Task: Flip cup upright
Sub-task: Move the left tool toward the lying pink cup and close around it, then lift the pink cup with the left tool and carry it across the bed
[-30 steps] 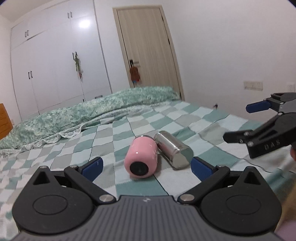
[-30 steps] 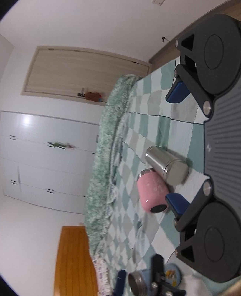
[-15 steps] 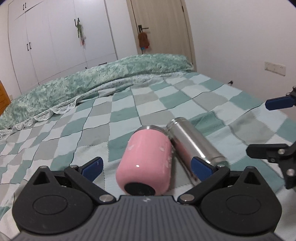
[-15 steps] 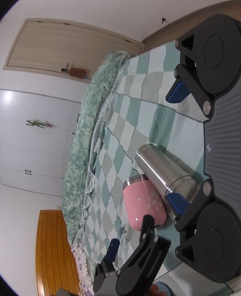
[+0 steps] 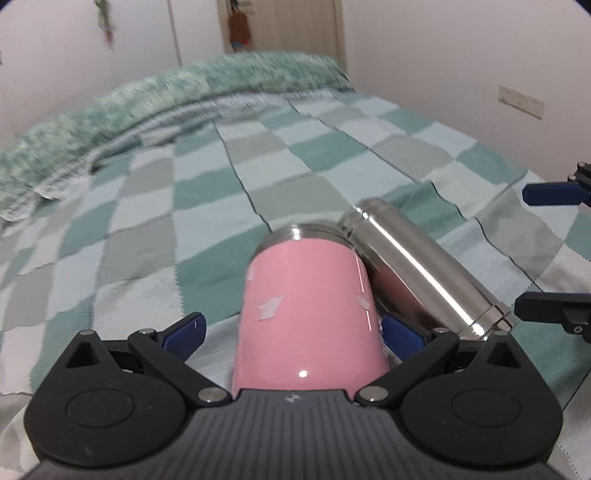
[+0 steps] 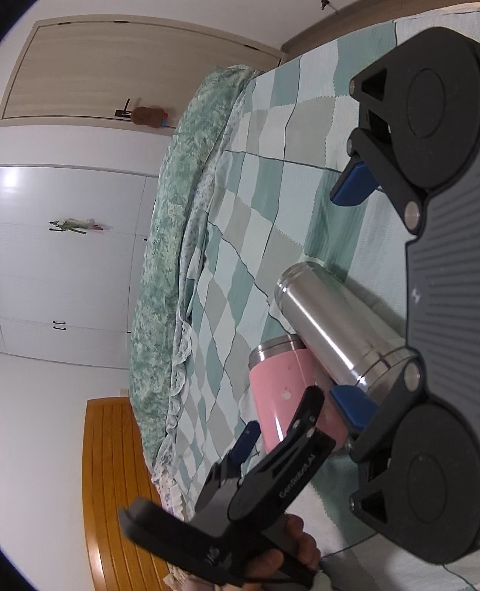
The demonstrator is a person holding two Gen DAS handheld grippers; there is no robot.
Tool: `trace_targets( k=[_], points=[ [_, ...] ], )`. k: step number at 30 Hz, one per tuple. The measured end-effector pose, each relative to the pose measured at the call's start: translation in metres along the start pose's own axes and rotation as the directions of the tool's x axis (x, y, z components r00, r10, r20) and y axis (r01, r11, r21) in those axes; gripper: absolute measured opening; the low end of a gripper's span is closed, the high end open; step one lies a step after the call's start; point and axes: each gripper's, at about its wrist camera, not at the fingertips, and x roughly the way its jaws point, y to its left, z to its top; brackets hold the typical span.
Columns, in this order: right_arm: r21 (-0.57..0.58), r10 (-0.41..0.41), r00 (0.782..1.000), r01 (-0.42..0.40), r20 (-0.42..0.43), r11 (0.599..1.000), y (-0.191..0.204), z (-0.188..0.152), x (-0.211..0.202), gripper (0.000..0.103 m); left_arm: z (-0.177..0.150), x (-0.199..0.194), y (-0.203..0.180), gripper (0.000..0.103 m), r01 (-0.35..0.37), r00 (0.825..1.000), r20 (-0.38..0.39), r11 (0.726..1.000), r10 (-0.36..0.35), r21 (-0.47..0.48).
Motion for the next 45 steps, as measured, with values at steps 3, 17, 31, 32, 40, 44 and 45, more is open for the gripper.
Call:
trace_targets(
  k=[3,17,31,32,40,44,45],
  points=[
    [-0.004,0.004,1.0,-0.004,-0.013,1.0,0.001,-0.001,0.008,0.103,0.002,0.011,-0.001,0.103,0.006,0.999,-0.043,1.0,-0.006,0.013],
    [0.069,-0.07,0.997,0.068,0.037,0.995,-0.012,-0.009,0.004,0.103,0.0,0.031,-0.016,0.084,-0.059,0.99,-0.125,0.998,0.058,-0.006],
    [0.082,-0.091,0.994,0.085,0.068,0.993,-0.012,-0.003,-0.021,0.103,0.006,-0.008,-0.025,0.084,-0.066,0.995,-0.082,0.998,0.064,-0.022],
    [0.081,-0.093,0.993,0.088,0.069,0.993,-0.01,-0.001,-0.027,0.103,0.006,-0.015,-0.027,0.084,-0.067,0.995,-0.076,0.997,0.065,-0.025],
    [0.068,-0.126,0.99,0.121,0.066,0.99,0.013,0.006,-0.083,0.103,-0.006,-0.088,-0.047,0.084,-0.04,0.999,-0.039,0.998,0.038,-0.047],
    [0.048,-0.137,0.989,0.135,0.056,0.99,0.033,0.007,-0.117,0.103,-0.024,-0.124,-0.059,0.084,-0.024,0.999,-0.031,0.998,0.022,-0.063],
    [0.042,-0.139,0.989,0.137,0.056,0.99,0.038,0.007,-0.125,0.103,-0.03,-0.132,-0.062,0.084,-0.019,0.999,-0.03,0.998,0.017,-0.065]
  ],
)
